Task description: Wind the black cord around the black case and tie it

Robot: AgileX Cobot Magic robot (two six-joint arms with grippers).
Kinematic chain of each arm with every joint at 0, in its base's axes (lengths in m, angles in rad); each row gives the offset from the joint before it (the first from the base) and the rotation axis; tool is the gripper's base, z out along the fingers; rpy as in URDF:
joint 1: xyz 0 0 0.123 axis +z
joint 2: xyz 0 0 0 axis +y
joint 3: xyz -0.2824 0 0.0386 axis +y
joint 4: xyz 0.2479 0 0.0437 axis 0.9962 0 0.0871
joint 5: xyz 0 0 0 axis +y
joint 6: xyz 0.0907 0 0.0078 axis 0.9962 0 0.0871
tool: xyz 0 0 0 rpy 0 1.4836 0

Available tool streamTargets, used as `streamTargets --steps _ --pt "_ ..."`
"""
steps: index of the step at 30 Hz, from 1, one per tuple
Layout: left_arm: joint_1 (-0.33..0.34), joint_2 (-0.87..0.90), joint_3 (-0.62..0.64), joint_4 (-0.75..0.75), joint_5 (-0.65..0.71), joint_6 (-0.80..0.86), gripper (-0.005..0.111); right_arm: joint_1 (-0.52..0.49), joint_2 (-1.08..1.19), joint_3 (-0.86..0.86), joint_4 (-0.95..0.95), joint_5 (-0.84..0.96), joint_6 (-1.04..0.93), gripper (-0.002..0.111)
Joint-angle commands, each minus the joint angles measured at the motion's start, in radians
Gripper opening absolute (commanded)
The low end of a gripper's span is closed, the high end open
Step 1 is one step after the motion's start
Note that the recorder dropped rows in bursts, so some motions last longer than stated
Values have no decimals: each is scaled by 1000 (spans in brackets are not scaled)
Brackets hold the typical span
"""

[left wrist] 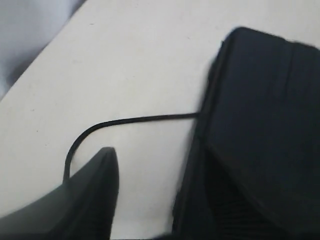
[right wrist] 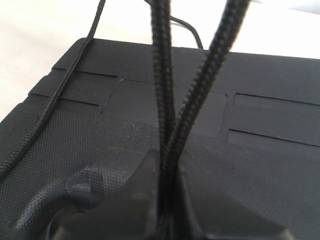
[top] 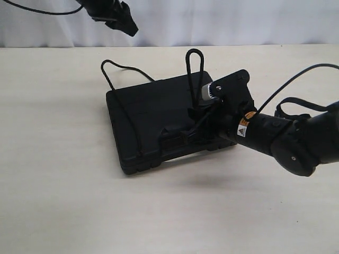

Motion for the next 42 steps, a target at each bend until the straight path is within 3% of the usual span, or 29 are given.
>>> streamTargets --steps 1,8,12,15,17,26,35,42 --pt "-26 -6 9 60 66 294 50 1 -10 -6 3 -2 -17 4" --pt "-125 -8 10 438 66 389 50 1 -10 -6 -1 2 -25 4" --pt "-134 -8 10 530 66 462 48 1 -10 -6 -1 3 -32 4" --pt "-128 -8 10 581 66 538 40 1 -10 -6 -1 3 -32 4" --pt "-115 -5 17 569 66 605 35 1 -10 -6 -4 3 -38 4" --pt "-93 -5 169 543 66 997 35 1 -10 -6 -4 3 -69 4" --pt "-93 -5 276 464 -8 1118 35 1 -10 -6 -4 3 -103 4" --pt "-103 -5 279 363 58 1212 35 1 -10 -6 -4 3 -103 4"
